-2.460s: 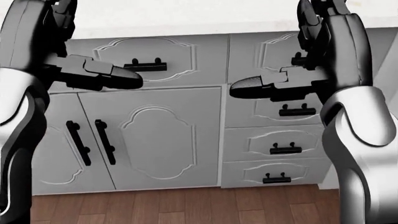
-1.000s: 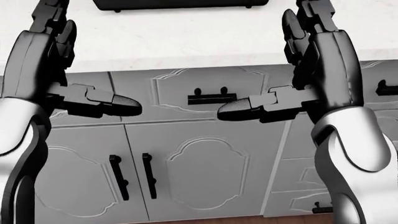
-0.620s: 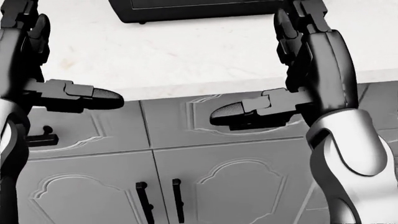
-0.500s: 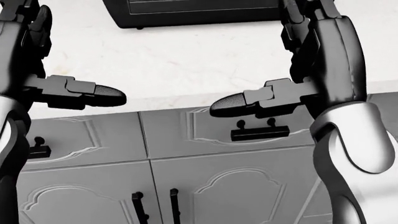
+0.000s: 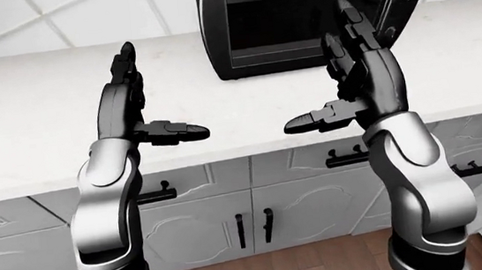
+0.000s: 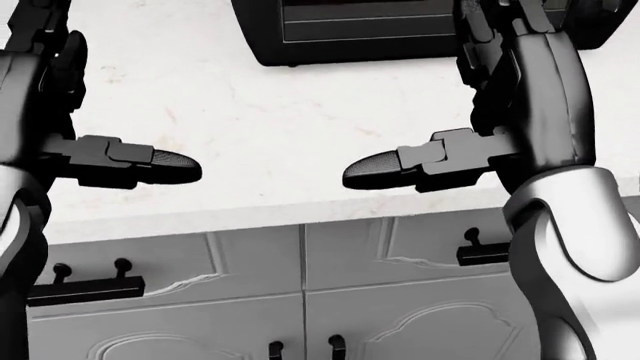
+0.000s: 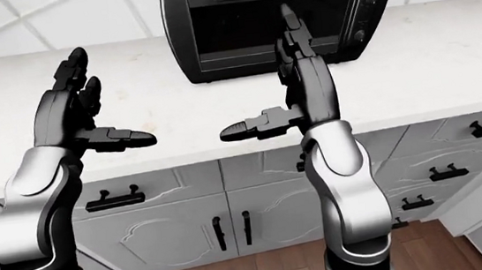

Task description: Open the toaster oven door.

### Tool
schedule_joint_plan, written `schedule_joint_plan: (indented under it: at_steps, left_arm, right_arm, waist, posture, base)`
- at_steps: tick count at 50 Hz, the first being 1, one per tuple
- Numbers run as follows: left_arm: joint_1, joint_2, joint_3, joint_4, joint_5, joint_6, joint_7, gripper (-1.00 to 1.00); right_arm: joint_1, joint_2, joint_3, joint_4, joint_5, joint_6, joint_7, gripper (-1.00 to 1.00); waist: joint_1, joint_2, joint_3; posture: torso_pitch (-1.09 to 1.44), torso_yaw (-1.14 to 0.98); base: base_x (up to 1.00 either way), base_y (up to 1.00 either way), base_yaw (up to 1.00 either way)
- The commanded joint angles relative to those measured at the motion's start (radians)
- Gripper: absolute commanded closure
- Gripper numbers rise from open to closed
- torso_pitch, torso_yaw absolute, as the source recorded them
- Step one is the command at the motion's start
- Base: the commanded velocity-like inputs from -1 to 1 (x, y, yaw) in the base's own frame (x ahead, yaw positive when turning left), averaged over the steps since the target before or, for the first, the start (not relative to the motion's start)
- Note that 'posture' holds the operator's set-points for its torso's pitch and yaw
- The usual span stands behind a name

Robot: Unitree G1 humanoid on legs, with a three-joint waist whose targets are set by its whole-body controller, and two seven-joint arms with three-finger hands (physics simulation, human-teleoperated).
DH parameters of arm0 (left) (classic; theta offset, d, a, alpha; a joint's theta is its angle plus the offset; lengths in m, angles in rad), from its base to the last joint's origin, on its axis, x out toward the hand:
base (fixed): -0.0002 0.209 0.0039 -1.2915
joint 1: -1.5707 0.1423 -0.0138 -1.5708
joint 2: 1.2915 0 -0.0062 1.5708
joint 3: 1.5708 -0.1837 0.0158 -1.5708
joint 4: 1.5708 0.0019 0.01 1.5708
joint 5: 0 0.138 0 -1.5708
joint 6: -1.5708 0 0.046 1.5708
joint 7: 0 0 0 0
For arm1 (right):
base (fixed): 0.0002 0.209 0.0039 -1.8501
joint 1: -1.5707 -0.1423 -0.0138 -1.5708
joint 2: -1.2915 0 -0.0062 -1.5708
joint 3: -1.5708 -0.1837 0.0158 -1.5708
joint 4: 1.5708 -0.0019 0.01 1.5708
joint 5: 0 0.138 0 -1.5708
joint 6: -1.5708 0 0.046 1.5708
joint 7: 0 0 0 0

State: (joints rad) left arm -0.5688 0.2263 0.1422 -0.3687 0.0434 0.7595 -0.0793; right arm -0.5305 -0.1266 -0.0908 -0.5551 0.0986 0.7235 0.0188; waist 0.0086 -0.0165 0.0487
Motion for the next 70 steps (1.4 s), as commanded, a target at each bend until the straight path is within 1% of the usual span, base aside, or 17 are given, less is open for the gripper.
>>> schedule_joint_plan:
  at_steps: [1, 4, 10, 13, 16, 17, 19, 23, 26, 27, 32, 38, 39, 44, 53, 60, 70]
  left_arm:
    - [-0.037, 0.009, 0.009, -0.044, 0.004, -0.049, 0.005, -1.00]
    - [-0.034, 0.008, 0.009, -0.046, 0.004, -0.050, 0.005, -1.00]
    - [-0.038, 0.008, 0.009, -0.043, 0.006, -0.048, 0.004, -1.00]
    - [-0.046, 0.012, 0.011, -0.043, 0.006, -0.042, 0.002, -1.00]
    - [-0.047, 0.013, 0.012, -0.048, 0.006, -0.038, 0.002, -1.00]
    - [-0.053, 0.015, 0.012, -0.048, 0.005, -0.033, 0.001, -1.00]
    - [-0.053, 0.017, 0.014, -0.053, 0.003, -0.030, 0.000, -1.00]
    - [-0.044, 0.020, 0.018, -0.063, 0.001, -0.028, -0.002, -1.00]
    - [-0.042, 0.023, 0.021, -0.073, 0.001, -0.020, -0.002, -1.00]
    - [-0.043, 0.025, 0.023, -0.074, 0.001, -0.018, -0.002, -1.00]
    - [-0.024, 0.033, 0.036, -0.089, -0.003, -0.018, -0.001, -1.00]
    - [-0.021, 0.040, 0.045, -0.097, -0.009, -0.013, 0.005, -1.00]
    - [-0.019, 0.041, 0.045, -0.097, -0.009, -0.014, 0.005, -1.00]
    - [-0.016, 0.051, 0.056, -0.102, -0.016, -0.010, 0.005, -1.00]
    - [-0.022, 0.060, 0.064, -0.103, -0.031, -0.007, 0.012, -1.00]
    - [-0.012, 0.059, 0.072, -0.121, -0.051, 0.004, 0.018, -1.00]
    - [-0.010, 0.060, 0.065, -0.115, -0.051, -0.006, 0.030, -1.00]
  right_arm:
    - [-0.028, -0.003, 0.007, -0.023, -0.003, -0.063, -0.008, -1.00]
    - [-0.044, 0.011, 0.019, 0.022, -0.014, -0.091, -0.016, -1.00]
    - [-0.032, -0.003, -0.004, -0.014, 0.010, -0.065, -0.010, -1.00]
    - [-0.036, -0.009, -0.003, -0.015, 0.012, -0.060, -0.012, -1.00]
    - [-0.034, -0.015, -0.012, -0.039, 0.023, -0.038, -0.010, -1.00]
    - [-0.036, -0.016, -0.010, -0.039, 0.024, -0.038, -0.011, -1.00]
    - [-0.043, -0.017, -0.007, -0.036, 0.023, -0.035, -0.014, -1.00]
    - [-0.043, -0.018, -0.003, -0.038, 0.018, -0.041, -0.014, -1.00]
    - [-0.048, -0.018, -0.004, -0.051, 0.015, -0.034, -0.016, -1.00]
    - [-0.060, -0.022, -0.010, -0.065, 0.015, -0.024, -0.020, -1.00]
    - [-0.076, -0.070, -0.049, -0.203, 0.013, 0.105, -0.026, -1.00]
    - [-0.096, -0.102, -0.081, -0.293, 0.040, 0.196, -0.045, -1.00]
    - [-0.090, -0.102, -0.084, -0.304, 0.046, 0.202, -0.046, -1.00]
    - [-0.101, -0.121, -0.094, -0.328, 0.059, 0.233, -0.053, -1.00]
    - [-0.197, -0.229, -0.083, -0.315, 0.022, 0.311, -0.021, -1.00]
    - [-0.211, -0.207, -0.095, -0.330, -0.021, 0.332, 0.013, -1.00]
    - [-0.197, -0.193, -0.096, -0.348, -0.034, 0.335, 0.022, -1.00]
  waist:
    - [0.000, 0.011, -0.023]
    - [-0.001, 0.029, -0.001]
    - [0.000, 0.038, -0.021]
    - [0.009, 0.010, -0.007]
    - [0.004, -0.055, -0.019]
    - [-0.001, -0.025, -0.009]
    - [-0.001, -0.039, -0.020]
    - [-0.006, -0.022, -0.022]
    - [-0.006, 0.046, -0.029]
    - [-0.010, 0.021, -0.030]
    - [0.003, 0.052, -0.015]
    - [0.005, -0.035, 0.010]
    - [0.008, 0.002, 0.000]
    - [-0.005, 0.025, -0.029]
    - [-0.005, 0.018, -0.032]
    - [-0.005, 0.014, -0.039]
    - [-0.005, 0.016, -0.085]
  posture:
    - [0.00, 0.00]
    - [0.00, 0.00]
    - [0.00, 0.00]
    - [0.00, 0.00]
    - [0.00, 0.00]
    - [0.00, 0.00]
    - [0.00, 0.00]
    - [0.00, 0.00]
    - [0.00, 0.00]
    - [0.00, 0.00]
    - [0.00, 0.00]
    - [0.00, 0.00]
    - [0.00, 0.00]
    - [0.00, 0.00]
    - [0.00, 0.00]
    - [-0.02, 0.00]
    - [-0.12, 0.00]
  base:
    - [0.34, 0.00, 0.00]
    - [0.37, 0.00, 0.00]
    - [0.41, 0.00, 0.00]
    - [0.51, 0.00, 0.00]
    - [0.46, 0.00, 0.00]
    - [0.41, 0.00, 0.00]
    - [0.37, 0.00, 0.00]
    - [0.05, 0.00, 0.00]
    - [0.00, 0.00, 0.00]
    - [0.00, 0.00, 0.00]
    - [0.00, 0.00, 0.00]
    - [0.00, 0.00, 0.00]
    - [0.00, 0.00, 0.00]
    - [0.00, 0.00, 0.00]
    - [0.00, 0.00, 0.00]
    - [0.00, 0.00, 0.00]
    - [0.00, 0.00, 0.00]
